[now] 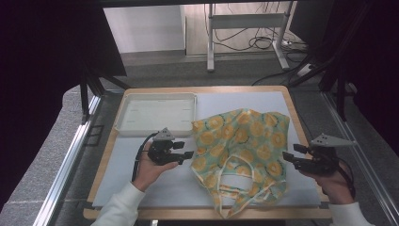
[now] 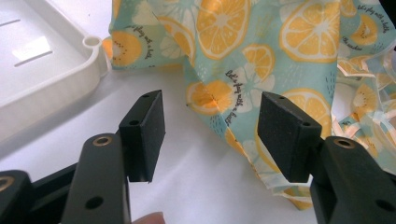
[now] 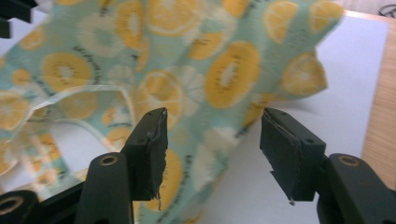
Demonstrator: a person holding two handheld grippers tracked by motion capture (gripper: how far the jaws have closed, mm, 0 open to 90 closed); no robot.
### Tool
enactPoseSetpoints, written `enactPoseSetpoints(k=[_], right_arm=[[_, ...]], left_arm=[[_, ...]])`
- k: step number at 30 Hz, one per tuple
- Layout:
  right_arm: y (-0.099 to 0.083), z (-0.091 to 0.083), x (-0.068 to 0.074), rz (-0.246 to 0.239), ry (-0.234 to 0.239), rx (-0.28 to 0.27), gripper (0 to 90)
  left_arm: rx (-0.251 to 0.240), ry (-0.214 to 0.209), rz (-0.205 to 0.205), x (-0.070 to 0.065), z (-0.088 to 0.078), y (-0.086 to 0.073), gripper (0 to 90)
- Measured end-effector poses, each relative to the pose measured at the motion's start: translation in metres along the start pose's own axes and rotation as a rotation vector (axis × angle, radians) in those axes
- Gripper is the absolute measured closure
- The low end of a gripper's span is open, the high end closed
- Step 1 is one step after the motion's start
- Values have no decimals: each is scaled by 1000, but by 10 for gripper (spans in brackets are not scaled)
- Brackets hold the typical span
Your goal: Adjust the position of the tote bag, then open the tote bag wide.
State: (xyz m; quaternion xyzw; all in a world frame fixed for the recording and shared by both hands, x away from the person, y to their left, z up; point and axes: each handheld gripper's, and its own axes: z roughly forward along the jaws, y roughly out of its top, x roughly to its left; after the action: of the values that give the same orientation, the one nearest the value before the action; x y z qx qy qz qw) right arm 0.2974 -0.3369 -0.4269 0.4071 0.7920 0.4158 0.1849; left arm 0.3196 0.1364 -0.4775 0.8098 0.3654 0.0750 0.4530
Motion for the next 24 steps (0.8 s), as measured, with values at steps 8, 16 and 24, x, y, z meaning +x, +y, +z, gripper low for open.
enactPoseSetpoints(k=[8, 16, 24], right_arm=[[2, 0, 21, -44, 49, 7, 398], [2, 10, 32, -66, 82, 33, 394], [-1, 26, 51, -96, 124, 69, 391]], left_arm=[[-13, -17, 1, -7, -4, 0, 416], [-21, -18, 12, -12, -6, 2, 417], [-15, -32, 42, -24, -2, 5, 409]])
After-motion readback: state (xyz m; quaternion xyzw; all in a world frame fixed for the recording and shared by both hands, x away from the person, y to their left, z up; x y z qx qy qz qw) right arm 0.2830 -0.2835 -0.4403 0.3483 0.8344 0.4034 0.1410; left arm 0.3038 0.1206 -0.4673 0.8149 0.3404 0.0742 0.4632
